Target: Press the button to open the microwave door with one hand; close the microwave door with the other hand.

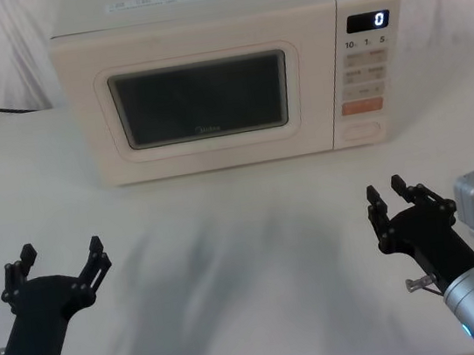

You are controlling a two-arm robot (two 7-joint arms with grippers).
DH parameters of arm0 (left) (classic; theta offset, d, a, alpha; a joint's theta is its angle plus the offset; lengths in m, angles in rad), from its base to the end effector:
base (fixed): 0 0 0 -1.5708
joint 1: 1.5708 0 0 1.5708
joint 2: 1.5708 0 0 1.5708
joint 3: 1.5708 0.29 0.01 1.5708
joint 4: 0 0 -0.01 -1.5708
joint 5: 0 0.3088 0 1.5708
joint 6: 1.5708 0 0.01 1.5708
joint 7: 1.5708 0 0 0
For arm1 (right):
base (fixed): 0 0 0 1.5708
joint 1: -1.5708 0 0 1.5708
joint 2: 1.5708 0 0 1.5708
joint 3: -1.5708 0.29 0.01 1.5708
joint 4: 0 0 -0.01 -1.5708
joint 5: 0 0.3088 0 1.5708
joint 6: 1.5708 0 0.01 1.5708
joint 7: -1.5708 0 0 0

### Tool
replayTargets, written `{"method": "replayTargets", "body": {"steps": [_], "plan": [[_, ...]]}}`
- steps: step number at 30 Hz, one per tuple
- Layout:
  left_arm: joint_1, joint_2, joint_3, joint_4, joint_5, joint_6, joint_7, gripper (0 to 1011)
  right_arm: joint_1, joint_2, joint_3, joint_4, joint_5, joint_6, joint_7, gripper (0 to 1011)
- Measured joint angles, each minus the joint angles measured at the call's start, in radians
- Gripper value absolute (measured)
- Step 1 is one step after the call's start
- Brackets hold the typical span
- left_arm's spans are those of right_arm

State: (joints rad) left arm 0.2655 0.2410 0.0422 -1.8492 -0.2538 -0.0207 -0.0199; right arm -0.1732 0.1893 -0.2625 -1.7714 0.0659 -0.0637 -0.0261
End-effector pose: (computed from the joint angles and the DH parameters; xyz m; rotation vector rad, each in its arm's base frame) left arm 0.2529 0.0375 -0.2853 -0.0379 0.0141 1.4459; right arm 0.2659 0.0383 -0.2975 -0.0031 -0.0890 -1.3019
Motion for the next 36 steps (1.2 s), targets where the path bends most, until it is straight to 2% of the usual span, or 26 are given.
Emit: {"method": "replayTargets", "body": {"steps": [8,11,12,23,30,36], "plan": [[0.000,0.000,0.000,0.000,0.000,0.000,0.000,1001,0.000,0.000,0.000,0.000,0.000,0.000,0.000,121],[0.000,0.000,0.000,0.000,0.000,0.000,0.000,1001,0.000,0.000,0.000,0.000,0.000,0.000,0.000,62],[0.000,0.000,0.000,0.000,0.000,0.000,0.000,1001,0.000,0.000,0.000,0.000,0.000,0.000,0.000,10],[0.000,0.000,0.000,0.000,0.000,0.000,0.000,1001,0.000,0.000,0.000,0.000,0.000,0.000,0.000,0],[0.000,0.000,0.000,0.000,0.000,0.000,0.000,1001,0.025,-0.036,0.029,0.028,0.029,0.005,0.032,0],[0.000,0.000,0.000,0.000,0.000,0.000,0.000,1001,0.075,-0.064,0.050,0.078,0.049,0.032,0.064,0]]}}
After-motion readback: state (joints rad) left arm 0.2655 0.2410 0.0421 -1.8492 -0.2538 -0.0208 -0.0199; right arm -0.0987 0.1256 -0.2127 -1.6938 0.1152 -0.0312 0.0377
